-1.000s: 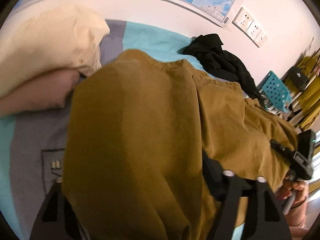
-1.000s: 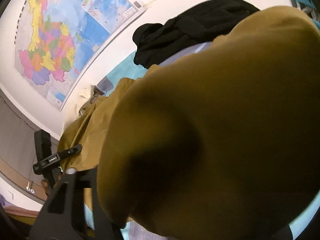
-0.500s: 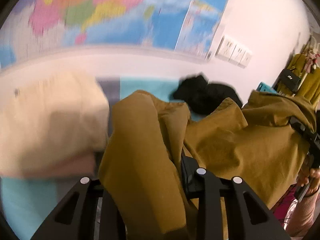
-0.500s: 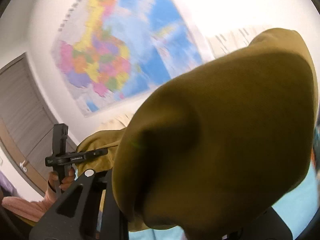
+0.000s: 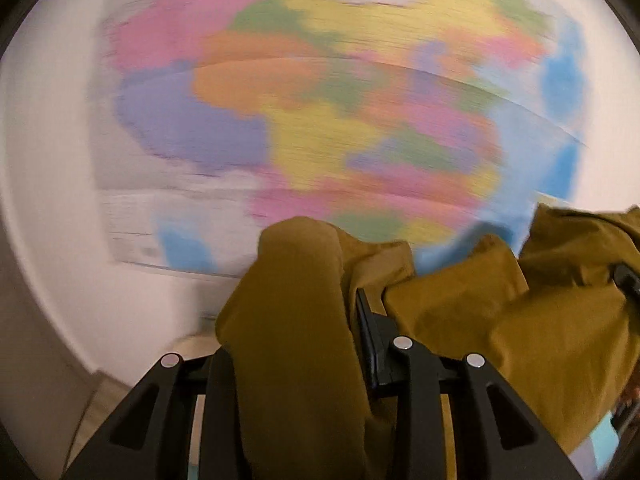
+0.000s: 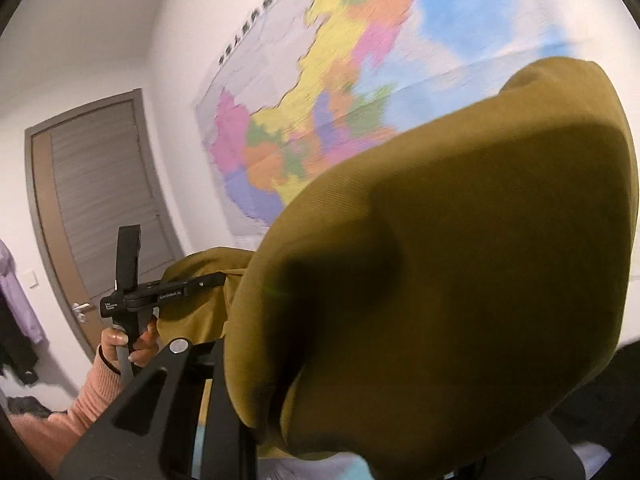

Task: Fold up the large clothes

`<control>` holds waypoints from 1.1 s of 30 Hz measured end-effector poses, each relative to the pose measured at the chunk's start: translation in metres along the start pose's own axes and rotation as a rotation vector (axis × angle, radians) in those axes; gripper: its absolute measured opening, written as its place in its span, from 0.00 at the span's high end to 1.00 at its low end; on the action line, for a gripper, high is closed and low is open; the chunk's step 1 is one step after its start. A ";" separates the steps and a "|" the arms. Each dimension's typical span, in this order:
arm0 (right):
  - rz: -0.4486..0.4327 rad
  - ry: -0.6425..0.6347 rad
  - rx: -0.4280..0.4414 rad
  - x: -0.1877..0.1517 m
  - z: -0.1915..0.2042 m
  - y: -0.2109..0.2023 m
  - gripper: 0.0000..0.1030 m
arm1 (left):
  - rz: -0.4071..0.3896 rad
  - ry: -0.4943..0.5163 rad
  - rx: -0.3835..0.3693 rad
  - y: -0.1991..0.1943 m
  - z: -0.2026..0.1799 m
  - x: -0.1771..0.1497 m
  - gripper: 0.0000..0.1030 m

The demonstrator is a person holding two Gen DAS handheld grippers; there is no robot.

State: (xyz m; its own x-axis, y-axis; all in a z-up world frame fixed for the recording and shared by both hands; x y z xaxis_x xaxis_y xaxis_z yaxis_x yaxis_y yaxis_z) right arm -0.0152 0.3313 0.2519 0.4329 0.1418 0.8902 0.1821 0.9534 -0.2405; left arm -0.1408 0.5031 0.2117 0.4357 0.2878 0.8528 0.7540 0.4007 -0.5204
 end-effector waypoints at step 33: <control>0.443 0.295 0.182 -0.197 -0.072 0.116 0.39 | 0.314 -0.431 0.048 0.095 0.230 -0.222 0.11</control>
State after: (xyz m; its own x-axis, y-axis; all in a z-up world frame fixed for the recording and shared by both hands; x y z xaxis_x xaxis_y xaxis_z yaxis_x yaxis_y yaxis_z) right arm -0.0161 0.3950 0.0206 0.6670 0.4833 0.5670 -0.2171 0.8541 -0.4726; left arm -0.2790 0.6775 -0.0369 0.3880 0.7272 0.5662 0.5918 0.2744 -0.7580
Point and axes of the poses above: each gripper's, at about its wrist camera, not at the fingertips, and y roughly the way its jaws point, z to its left, x to its top, the point moved 10 cm from there along y, roughly the way its jaws point
